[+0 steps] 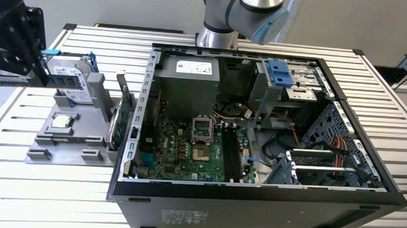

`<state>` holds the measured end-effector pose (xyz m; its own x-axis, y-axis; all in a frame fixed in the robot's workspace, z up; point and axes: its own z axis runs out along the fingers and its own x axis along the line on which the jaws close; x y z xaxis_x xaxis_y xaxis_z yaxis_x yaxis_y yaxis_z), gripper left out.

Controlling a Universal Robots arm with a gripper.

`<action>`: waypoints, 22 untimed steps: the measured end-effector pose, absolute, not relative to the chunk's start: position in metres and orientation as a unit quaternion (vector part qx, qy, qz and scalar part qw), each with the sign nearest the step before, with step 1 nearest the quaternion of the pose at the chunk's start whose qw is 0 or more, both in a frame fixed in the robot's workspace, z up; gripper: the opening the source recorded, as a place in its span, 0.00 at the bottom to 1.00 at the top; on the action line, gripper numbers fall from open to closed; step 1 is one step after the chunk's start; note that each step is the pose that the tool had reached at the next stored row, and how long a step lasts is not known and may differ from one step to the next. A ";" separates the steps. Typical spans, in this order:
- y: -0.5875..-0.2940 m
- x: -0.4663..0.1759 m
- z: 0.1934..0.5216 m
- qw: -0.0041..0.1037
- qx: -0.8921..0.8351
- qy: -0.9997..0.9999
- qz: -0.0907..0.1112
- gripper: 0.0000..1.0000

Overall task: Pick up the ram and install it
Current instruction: 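Pick up the ram and move it above insertion slot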

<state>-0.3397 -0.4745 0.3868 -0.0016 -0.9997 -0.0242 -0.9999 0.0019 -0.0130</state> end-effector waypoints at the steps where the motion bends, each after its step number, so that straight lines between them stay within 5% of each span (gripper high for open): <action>1: -0.474 -0.339 0.387 0.013 -0.706 0.708 0.004 0.00; 22: -0.474 -0.313 0.387 0.013 -0.706 0.708 0.004 0.00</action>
